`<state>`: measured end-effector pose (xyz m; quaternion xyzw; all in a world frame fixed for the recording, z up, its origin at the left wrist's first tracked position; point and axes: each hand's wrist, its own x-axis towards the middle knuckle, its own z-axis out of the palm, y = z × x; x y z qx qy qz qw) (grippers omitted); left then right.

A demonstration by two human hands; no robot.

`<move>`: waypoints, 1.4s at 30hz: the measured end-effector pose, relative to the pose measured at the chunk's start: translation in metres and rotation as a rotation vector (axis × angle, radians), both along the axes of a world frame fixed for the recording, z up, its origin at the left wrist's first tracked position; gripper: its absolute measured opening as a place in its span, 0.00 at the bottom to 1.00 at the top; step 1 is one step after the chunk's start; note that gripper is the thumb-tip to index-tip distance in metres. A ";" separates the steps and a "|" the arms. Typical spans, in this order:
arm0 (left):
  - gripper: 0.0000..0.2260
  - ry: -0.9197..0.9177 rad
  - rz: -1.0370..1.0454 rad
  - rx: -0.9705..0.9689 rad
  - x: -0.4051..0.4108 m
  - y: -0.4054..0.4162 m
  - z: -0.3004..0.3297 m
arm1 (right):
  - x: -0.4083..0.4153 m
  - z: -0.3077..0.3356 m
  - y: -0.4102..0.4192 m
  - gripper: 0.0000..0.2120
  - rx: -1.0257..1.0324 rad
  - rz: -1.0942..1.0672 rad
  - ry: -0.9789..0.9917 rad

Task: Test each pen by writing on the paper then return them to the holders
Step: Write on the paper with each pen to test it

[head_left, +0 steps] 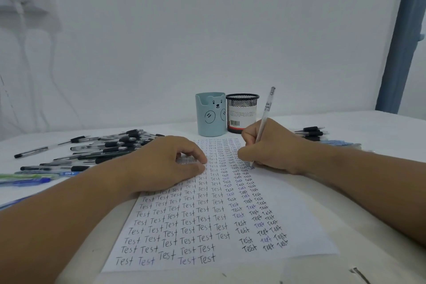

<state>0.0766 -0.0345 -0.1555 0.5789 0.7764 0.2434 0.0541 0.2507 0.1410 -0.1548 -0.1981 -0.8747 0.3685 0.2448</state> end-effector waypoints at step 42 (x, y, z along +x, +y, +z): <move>0.08 -0.484 0.065 0.498 0.030 0.003 0.016 | 0.009 0.018 0.007 0.21 0.243 0.074 0.015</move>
